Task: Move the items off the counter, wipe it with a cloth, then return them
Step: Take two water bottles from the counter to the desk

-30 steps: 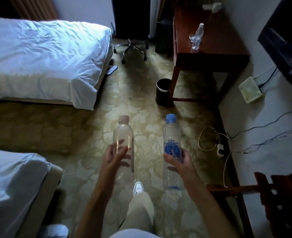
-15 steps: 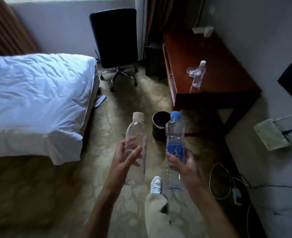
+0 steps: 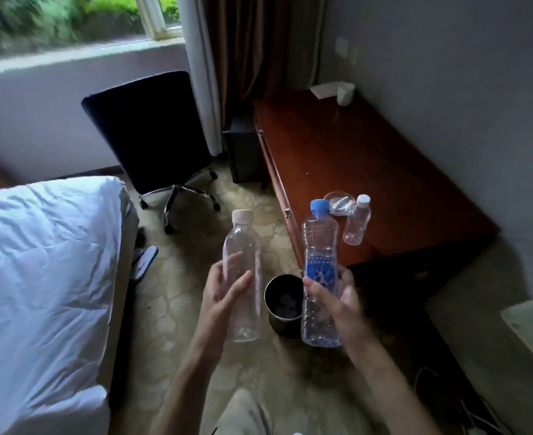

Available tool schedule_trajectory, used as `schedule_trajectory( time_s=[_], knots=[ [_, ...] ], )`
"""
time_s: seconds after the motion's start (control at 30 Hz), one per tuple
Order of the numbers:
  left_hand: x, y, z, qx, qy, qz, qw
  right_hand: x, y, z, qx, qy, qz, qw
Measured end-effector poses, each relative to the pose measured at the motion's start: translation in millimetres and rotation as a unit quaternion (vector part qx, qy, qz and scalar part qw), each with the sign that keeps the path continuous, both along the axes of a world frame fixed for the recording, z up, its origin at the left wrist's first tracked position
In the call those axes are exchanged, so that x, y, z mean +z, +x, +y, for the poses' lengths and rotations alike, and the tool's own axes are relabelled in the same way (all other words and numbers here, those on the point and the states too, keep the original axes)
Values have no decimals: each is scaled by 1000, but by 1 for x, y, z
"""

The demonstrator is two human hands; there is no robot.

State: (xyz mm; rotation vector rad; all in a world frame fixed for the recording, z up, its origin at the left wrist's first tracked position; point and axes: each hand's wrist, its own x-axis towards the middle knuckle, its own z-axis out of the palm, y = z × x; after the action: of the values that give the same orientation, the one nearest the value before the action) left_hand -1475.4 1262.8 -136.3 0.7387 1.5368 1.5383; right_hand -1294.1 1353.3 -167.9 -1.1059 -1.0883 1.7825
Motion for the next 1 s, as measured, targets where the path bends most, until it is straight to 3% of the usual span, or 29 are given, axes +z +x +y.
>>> schedule_trajectory(
  time_s=[0.17,0.3,0.4,0.57,0.83,1.0],
  knots=[
    [-34,-33,130,-106,-4,-20,994,-34,-17,74,-134,-18,-31,990],
    [-65,-59,245,-241,-22,-17,970,-61,-35,137,-261,-21,-64,963],
    [-90,-87,335,-363,-36,54,929,-71,-59,178,-345,-22,-92,934],
    [-106,-112,442,-536,-18,166,828,-77,-99,211,-446,-24,-166,879],
    [-152,-101,490,-591,17,237,771,-105,-136,222,-545,-82,-240,799],
    [-178,-109,477,-595,56,273,754,-125,-155,229,-568,-108,-205,790]
  ],
)
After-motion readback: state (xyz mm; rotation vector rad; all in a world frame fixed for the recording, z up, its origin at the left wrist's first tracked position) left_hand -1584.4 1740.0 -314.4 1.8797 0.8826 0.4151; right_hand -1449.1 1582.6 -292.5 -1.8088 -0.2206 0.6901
